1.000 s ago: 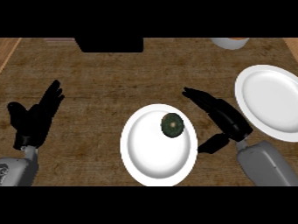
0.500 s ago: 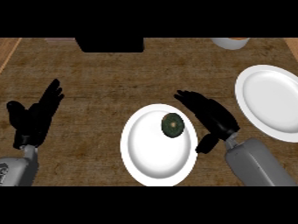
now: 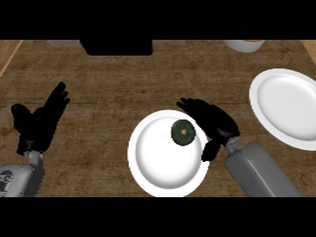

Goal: Pick the squash from the plate and place it in the plate

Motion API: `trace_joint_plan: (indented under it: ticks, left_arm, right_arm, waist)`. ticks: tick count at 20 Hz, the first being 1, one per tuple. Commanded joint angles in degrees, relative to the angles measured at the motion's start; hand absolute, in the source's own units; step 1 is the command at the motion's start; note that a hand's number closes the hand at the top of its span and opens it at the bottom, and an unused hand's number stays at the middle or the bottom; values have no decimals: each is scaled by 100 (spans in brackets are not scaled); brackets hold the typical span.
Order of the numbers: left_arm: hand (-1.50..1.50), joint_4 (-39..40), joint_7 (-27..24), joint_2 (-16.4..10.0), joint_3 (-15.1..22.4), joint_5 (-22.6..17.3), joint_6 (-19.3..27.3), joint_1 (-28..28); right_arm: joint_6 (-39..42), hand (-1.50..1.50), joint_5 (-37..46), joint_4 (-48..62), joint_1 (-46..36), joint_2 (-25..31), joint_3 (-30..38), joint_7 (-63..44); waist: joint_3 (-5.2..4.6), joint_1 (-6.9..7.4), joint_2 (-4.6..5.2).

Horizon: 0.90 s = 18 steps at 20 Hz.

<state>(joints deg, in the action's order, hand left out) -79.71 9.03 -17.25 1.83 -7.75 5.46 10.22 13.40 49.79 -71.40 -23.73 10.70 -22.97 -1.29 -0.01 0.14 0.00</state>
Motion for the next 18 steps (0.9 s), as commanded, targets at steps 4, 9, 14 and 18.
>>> trace_joint_plan:
  ticks: [4,9,14,18]
  left_arm:
    - [0,-533,527,-4,-249,-83,-238,-125]
    - [0,703,-274,415,-249,344,-29,452]
    - [0,-506,345,414,-136,383,-107,-182]
    - [0,-151,178,397,-230,418,-214,-19]
  right_arm:
    - [-303,-150,635,434,-17,-519,13,-166]
    - [-319,-150,889,1300,-746,-806,233,-115]
    - [40,-150,1204,1280,-564,-875,116,-166]
    - [-1,150,1230,1707,-644,-877,13,577]
  waist:
    - [2,18,-3]
    - [-1,-11,15]
    - [1,14,-3]
    - [2,21,4]
